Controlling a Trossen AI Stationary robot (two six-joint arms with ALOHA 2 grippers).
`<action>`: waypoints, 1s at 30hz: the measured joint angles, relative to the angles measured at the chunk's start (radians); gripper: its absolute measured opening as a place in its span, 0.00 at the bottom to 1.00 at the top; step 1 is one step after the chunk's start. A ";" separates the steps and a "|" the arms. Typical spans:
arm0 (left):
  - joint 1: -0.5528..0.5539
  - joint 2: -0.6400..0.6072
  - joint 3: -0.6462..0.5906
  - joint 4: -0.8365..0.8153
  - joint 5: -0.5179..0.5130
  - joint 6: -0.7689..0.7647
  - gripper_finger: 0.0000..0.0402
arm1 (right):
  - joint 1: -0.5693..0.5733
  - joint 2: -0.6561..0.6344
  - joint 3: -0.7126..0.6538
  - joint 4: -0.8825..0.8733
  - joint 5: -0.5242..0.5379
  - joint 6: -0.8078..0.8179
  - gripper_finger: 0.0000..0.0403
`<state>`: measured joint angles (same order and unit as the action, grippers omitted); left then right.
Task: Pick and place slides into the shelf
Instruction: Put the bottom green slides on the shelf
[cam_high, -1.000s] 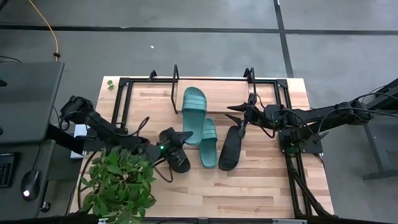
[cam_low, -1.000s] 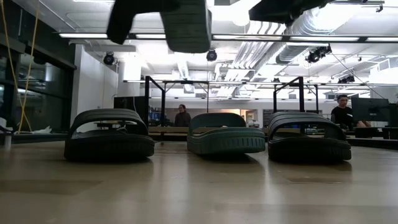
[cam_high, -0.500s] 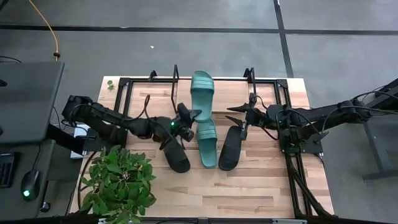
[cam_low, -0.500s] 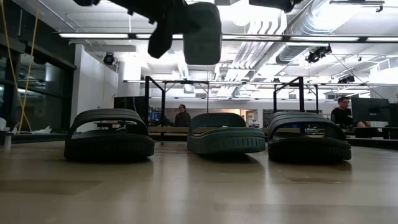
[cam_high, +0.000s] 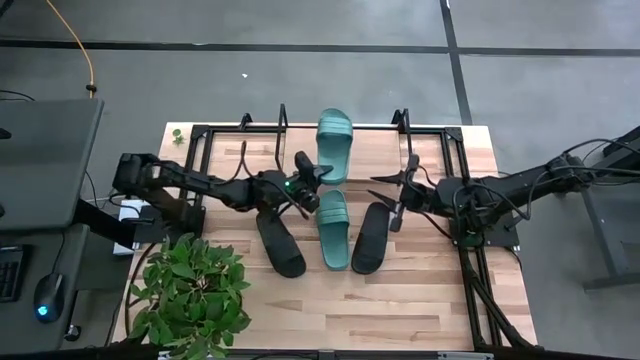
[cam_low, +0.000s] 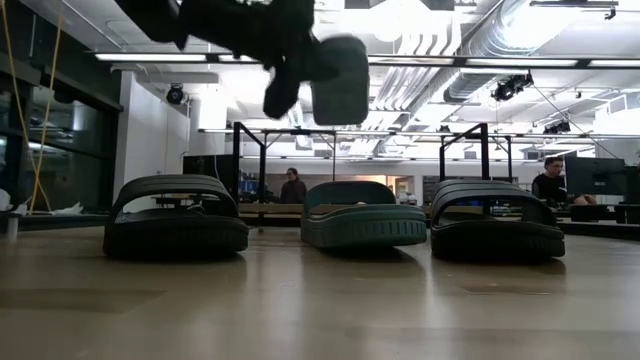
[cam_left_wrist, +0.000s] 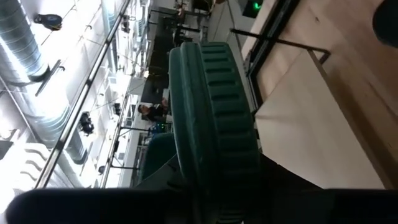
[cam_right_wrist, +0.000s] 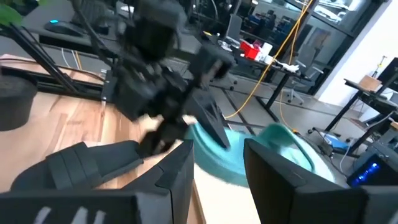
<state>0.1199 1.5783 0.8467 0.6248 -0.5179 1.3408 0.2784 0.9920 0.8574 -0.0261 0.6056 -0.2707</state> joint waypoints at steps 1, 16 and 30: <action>0.004 0.018 0.000 0.024 -0.001 0.005 0.18 | 0.005 0.000 0.000 0.000 0.001 0.000 0.32; 0.024 0.229 0.183 0.028 0.029 0.017 0.19 | 0.019 0.000 0.000 0.000 0.001 0.002 0.32; 0.025 0.420 0.419 -0.047 0.057 0.016 0.20 | 0.019 0.000 0.000 0.000 0.001 0.003 0.32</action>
<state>0.1448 1.9982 1.2657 0.5783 -0.4606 1.3572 0.2974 0.9920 0.8574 -0.0261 0.6064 -0.2672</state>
